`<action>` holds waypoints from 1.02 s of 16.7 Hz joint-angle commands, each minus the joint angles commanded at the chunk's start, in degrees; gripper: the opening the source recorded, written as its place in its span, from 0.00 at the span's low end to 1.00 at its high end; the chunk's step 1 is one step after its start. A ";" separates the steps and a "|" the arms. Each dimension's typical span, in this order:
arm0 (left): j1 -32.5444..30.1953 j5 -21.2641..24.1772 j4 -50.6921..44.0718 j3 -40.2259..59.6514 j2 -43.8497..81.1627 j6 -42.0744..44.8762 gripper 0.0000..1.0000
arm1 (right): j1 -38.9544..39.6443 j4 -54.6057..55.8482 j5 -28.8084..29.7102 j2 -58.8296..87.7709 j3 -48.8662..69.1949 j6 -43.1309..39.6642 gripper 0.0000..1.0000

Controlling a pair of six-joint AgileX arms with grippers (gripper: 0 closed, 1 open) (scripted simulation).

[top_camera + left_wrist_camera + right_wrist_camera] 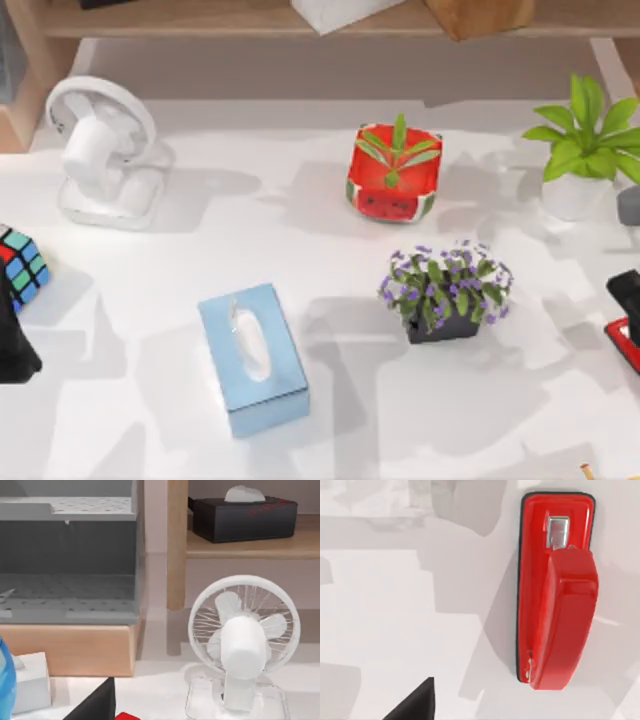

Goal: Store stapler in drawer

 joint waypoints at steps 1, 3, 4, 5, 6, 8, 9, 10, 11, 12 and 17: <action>0.00 0.00 0.00 0.00 0.00 0.00 1.00 | -0.20 0.11 -0.12 0.22 -0.17 -0.06 1.00; 0.00 0.00 0.00 0.00 0.00 0.00 1.00 | -0.15 1.05 -0.07 0.54 -0.66 -0.08 1.00; 0.00 0.00 0.00 0.00 0.00 0.00 1.00 | -0.10 2.30 -0.03 1.01 -1.35 -0.07 1.00; 0.00 0.00 0.00 0.00 0.00 0.00 1.00 | -0.06 3.91 0.00 1.64 -2.28 -0.04 1.00; 0.00 0.00 0.00 0.00 0.00 0.00 1.00 | -0.02 5.80 0.01 2.41 -3.37 0.00 1.00; 0.00 0.00 0.00 0.00 0.00 0.00 1.00 | 0.05 9.98 0.00 4.15 -5.81 0.11 1.00; 0.00 0.00 0.00 0.00 0.00 0.00 1.00 | 0.08 12.04 0.00 5.02 -7.00 0.16 1.00; 0.00 0.00 0.00 0.00 0.00 0.00 1.00 | 0.12 13.91 0.01 5.80 -8.06 0.21 1.00; 0.00 0.00 0.00 0.00 0.00 0.00 1.00 | 0.14 15.40 0.01 6.42 -8.91 0.24 1.00; 0.00 0.00 0.00 0.00 0.00 0.00 1.00 | 0.16 16.35 0.01 6.84 -9.48 0.27 1.00; 0.00 0.00 0.00 0.00 0.00 0.00 1.00 | 0.17 16.67 0.01 6.98 -9.68 0.28 0.92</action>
